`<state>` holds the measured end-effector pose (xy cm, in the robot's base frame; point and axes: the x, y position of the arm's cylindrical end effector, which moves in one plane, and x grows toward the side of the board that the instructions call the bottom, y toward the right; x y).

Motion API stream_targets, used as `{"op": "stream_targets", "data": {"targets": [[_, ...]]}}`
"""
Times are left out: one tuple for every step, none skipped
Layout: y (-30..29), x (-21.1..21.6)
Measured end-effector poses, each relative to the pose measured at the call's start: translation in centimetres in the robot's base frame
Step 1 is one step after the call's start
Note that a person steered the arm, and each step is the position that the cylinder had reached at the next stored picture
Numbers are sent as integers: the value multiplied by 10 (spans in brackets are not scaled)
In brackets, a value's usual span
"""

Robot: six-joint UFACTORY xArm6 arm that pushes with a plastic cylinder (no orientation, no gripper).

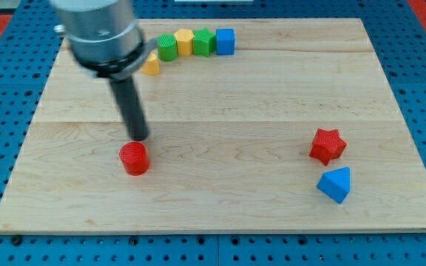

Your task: Move the red circle above the red star

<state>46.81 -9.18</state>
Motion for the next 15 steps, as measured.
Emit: {"op": "stream_targets", "data": {"targets": [[-65, -5], [-84, 31], [-36, 63], [15, 52], [75, 31], [109, -2], [87, -3], [108, -21], [142, -30], [168, -34], [178, -56], [216, -56], [211, -60], [182, -56], [200, -15]]}}
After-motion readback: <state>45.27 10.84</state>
